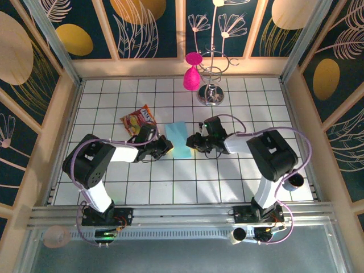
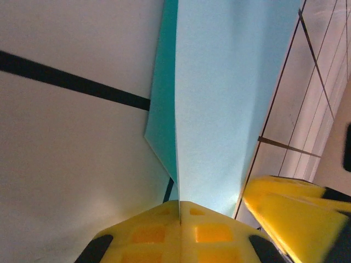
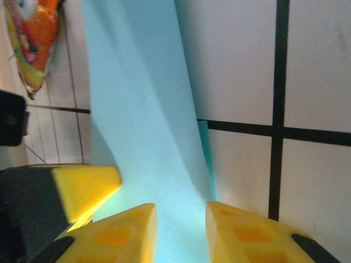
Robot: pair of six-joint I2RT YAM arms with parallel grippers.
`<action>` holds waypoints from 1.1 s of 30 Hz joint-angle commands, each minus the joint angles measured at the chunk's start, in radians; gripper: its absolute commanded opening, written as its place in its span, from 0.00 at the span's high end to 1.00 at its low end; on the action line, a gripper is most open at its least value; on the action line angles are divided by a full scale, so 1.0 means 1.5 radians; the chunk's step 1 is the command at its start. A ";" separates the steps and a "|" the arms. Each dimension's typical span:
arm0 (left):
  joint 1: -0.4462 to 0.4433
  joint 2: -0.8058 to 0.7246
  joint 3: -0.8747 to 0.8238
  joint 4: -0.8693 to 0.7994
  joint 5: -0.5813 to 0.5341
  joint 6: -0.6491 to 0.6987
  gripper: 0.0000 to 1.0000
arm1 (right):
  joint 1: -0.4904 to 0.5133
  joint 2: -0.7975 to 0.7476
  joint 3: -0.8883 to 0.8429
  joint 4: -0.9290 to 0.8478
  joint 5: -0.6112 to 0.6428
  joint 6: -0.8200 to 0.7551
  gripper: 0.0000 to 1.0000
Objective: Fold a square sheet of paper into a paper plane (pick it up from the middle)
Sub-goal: Third fold the triangle at the center of the table.
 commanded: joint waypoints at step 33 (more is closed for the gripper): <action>0.004 -0.062 0.004 0.018 0.029 -0.060 1.00 | 0.252 -0.038 -0.173 0.384 0.369 -0.685 0.29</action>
